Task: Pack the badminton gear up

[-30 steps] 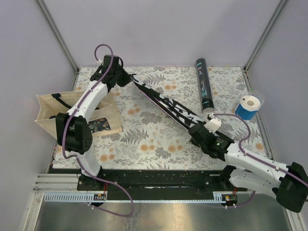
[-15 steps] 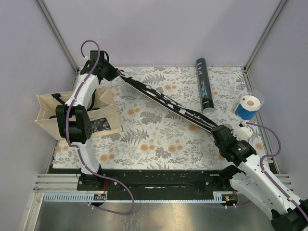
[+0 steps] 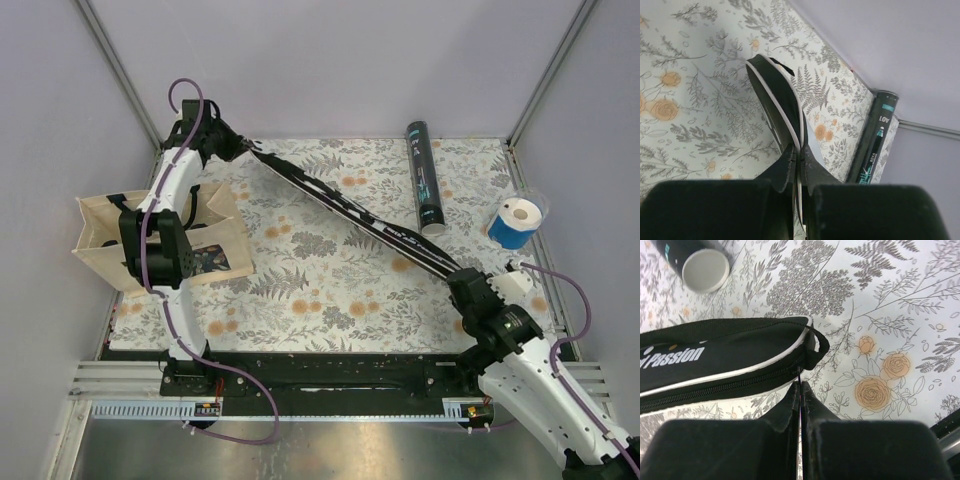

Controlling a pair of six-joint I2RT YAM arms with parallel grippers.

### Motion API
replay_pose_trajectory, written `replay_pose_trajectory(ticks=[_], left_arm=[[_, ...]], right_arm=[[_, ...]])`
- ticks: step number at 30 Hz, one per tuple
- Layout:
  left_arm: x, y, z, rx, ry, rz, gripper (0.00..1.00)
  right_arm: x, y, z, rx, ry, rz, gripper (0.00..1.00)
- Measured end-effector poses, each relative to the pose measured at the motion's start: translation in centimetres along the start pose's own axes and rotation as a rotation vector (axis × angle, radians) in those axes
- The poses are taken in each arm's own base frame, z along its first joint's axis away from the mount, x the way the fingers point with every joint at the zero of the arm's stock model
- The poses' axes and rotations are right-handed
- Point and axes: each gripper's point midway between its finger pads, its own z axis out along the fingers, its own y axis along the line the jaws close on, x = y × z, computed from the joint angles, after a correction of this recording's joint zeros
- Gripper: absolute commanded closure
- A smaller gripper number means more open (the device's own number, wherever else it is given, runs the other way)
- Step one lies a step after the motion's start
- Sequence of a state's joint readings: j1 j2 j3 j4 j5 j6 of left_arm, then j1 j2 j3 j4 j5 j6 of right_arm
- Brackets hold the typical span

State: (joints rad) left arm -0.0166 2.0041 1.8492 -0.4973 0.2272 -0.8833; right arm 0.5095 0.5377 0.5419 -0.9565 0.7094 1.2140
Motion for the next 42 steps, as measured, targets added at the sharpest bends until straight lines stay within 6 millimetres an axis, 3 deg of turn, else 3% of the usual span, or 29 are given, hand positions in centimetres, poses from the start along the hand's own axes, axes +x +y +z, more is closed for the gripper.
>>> replay_pose_trajectory(ticks=[6,10,13,17,20,22,24,29,30,35,37,39,42], left_arm=[[-2.3,-2.2,0.6,0.147,-0.052,0.011,0.98],[-2.9,-3.5,1.9,0.239,-0.072,0.038,0.90],[-2.9,-4.1,3.5,0.304,-0.070,0.034,0.93],[-3.0,-4.6,6.2,0.377,-0.054,0.009,0.92],[-2.5,-4.2,7.5,0.399,-0.035,-0.012,0.77],[-2.3,-4.2,7.8,0.409,-0.026,-0.019,0.64],[-2.6,-4.9,7.6,0.429,-0.023,-0.012,0.57],[-3.8,-7.1,6.5,0.488,-0.056,0.038,0.25],[-3.9,-7.2,6.4,0.492,-0.061,0.050,0.01],[-3.6,-6.5,6.4,0.417,-0.067,0.130,0.01],[-3.4,-6.4,5.8,0.379,-0.072,0.176,0.01],[-3.0,-6.9,4.5,0.358,-0.070,0.219,0.01],[-1.7,-9.1,0.2,0.377,-0.071,0.304,0.01]], right_arm=[[3.5,1.5,0.5,-0.193,0.111,-0.161,1.00],[5.1,2.1,-0.2,-0.308,0.176,-0.244,0.82],[5.6,2.7,-0.8,-0.358,0.206,-0.263,0.82],[6.5,3.7,-1.7,-0.426,0.266,-0.266,0.54],[7.1,4.9,-2.8,-0.494,0.315,-0.267,0.39],[7.1,6.2,-3.7,-0.548,0.344,-0.276,0.36],[6.9,7.5,-4.6,-0.588,0.365,-0.293,0.35],[6.0,10.7,-5.5,-0.629,0.384,-0.354,0.33],[5.7,11.4,-5.6,-0.639,0.380,-0.362,0.32],[6.0,12.9,-5.6,-0.667,0.401,-0.403,0.30],[6.1,13.1,-5.5,-0.671,0.406,-0.426,0.24],[6.1,13.2,-5.4,-0.670,0.408,-0.445,0.01],[5.5,13.8,-5.8,-0.685,0.395,-0.466,0.01]])
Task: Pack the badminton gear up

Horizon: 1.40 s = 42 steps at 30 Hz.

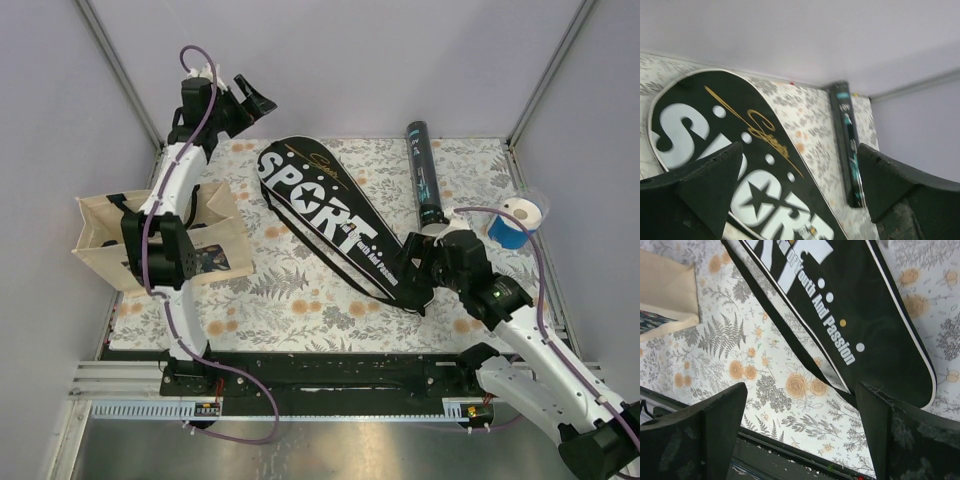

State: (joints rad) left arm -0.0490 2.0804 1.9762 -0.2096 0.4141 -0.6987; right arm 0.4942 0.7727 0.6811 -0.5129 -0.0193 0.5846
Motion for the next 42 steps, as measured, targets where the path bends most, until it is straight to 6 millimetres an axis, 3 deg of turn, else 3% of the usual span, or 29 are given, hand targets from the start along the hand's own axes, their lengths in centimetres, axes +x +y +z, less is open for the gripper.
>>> replay_pose_trajectory(ticks=[4,8,10,12,14,19,23,28,42], left_arm=[[1.3,-7.0,-6.0,0.093,0.007,0.109,0.01],[4.4,-13.9,-12.5,0.227,0.021,0.204,0.01],[6.8,-16.4,-16.0,0.291,0.045,0.238,0.01],[8.9,-17.5,-18.8,0.336,0.063,0.257,0.01],[10.8,-17.6,-21.1,0.363,0.077,0.276,0.01],[17.2,-14.8,-25.4,0.382,0.149,0.326,0.01],[20.5,-13.2,-27.8,0.413,0.162,0.358,0.01],[21.5,-12.0,-29.2,0.425,0.117,0.395,0.01],[21.1,-12.5,-29.9,0.457,0.075,0.431,0.01]], right_arm=[[-2.1,1.1,-1.3,-0.017,-0.047,-0.039,0.00],[-3.7,1.5,-2.9,-0.012,-0.109,-0.061,0.00],[-4.2,1.4,-3.8,-0.008,-0.138,-0.063,0.01],[-4.4,1.3,-4.7,-0.012,-0.160,-0.062,0.00],[-4.4,1.4,-5.6,-0.028,-0.179,-0.061,0.00],[-4.9,2.4,-7.8,-0.105,-0.239,-0.058,0.01],[-5.0,3.2,-9.4,-0.168,-0.274,-0.062,0.00],[-4.6,3.4,-10.1,-0.200,-0.293,-0.064,0.00],[-4.3,2.4,-9.4,-0.162,-0.295,-0.065,0.01]])
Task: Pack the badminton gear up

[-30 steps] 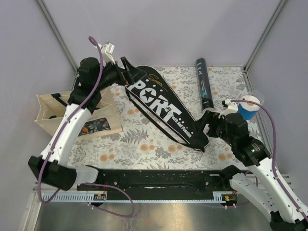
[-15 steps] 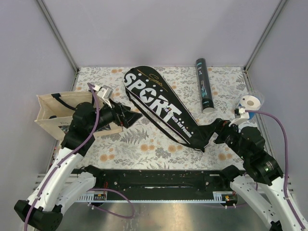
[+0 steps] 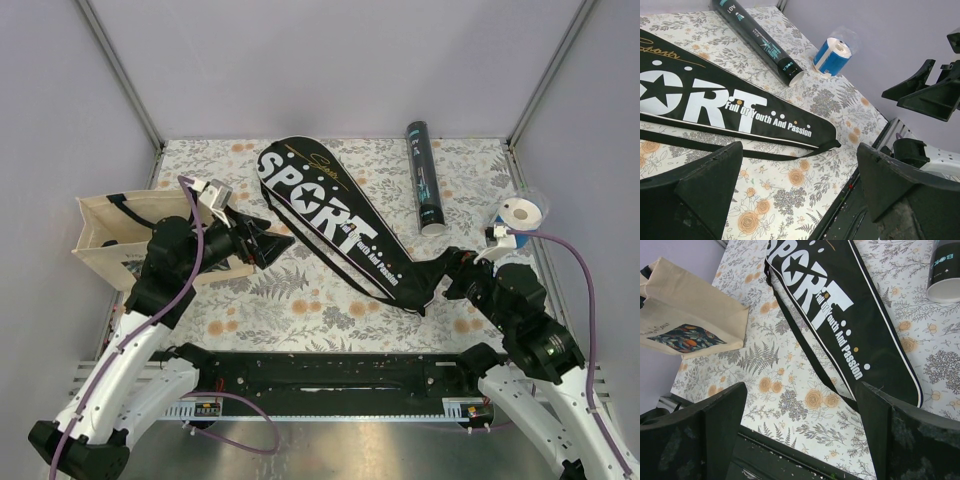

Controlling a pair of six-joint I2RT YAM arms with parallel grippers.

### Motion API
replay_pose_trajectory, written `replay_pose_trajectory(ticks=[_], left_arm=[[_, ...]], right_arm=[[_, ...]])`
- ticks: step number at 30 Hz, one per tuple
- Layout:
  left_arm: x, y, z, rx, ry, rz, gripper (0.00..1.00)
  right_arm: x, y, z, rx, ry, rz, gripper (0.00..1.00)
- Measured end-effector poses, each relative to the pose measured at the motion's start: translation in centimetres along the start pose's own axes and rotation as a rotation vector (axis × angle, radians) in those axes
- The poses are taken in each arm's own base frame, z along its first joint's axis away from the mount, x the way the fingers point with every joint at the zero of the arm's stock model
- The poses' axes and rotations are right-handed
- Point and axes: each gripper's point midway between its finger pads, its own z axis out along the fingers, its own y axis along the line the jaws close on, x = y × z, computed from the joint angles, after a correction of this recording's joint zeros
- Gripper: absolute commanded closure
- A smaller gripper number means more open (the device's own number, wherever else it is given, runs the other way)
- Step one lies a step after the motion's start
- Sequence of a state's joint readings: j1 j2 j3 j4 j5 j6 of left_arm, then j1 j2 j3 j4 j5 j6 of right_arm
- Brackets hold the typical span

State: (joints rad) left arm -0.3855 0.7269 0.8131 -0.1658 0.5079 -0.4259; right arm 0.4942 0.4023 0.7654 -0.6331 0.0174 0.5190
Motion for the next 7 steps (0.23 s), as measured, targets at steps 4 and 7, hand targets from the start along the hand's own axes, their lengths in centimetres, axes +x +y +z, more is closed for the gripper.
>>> replay_pose_trajectory(ticks=[4,7], left_arm=[[0.05,0.09,0.00,-0.003,0.000,0.003,0.01],[0.05,0.10,-0.01,-0.004,0.000,0.004,0.01]], right_arm=[[-0.04,-0.13,0.00,0.006,-0.004,-0.003,0.00],[-0.13,-0.23,-0.03,0.010,-0.009,-0.008,0.00]])
